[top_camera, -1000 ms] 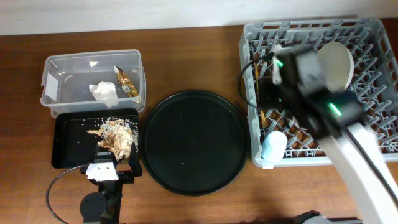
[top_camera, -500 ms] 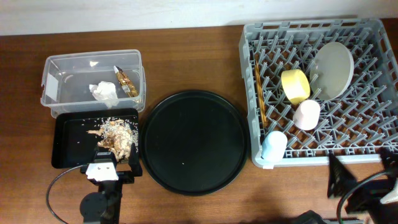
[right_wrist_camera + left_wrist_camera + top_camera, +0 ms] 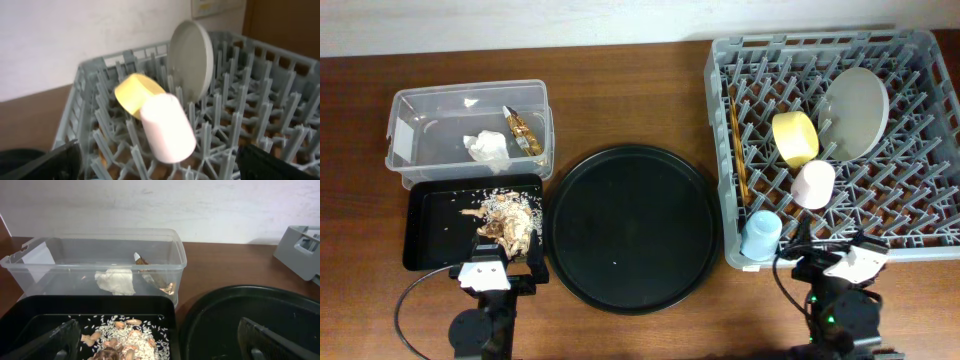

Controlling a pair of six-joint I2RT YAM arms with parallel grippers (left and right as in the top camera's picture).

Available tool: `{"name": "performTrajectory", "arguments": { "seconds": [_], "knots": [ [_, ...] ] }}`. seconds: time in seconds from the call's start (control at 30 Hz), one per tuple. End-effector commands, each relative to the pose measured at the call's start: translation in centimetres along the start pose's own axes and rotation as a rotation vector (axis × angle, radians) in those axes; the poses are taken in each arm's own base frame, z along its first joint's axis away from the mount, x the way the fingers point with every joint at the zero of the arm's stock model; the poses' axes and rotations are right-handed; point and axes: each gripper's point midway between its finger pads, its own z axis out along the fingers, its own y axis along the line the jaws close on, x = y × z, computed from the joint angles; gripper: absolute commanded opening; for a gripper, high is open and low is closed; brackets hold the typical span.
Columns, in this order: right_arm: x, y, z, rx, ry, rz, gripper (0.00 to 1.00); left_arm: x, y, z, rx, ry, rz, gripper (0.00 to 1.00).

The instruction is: Sort waste into correct bins and load items into the dishwasher rack

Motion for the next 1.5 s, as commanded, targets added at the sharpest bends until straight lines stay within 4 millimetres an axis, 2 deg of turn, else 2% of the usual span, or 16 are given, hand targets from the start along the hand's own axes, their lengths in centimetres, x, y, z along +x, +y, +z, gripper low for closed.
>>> {"name": "performTrajectory", "arguments": {
  "seconds": [0.0,1.47],
  "knots": [
    [1.10,0.52,1.43,-0.033,-0.082,0.041,0.99,0.10,0.00,0.01,0.002,0.000,0.012,0.99],
    [1.17,0.87,1.60,-0.054,-0.100,0.047,0.99,0.10,0.00,0.01,0.002,0.000,0.012,0.99]
  ]
}}
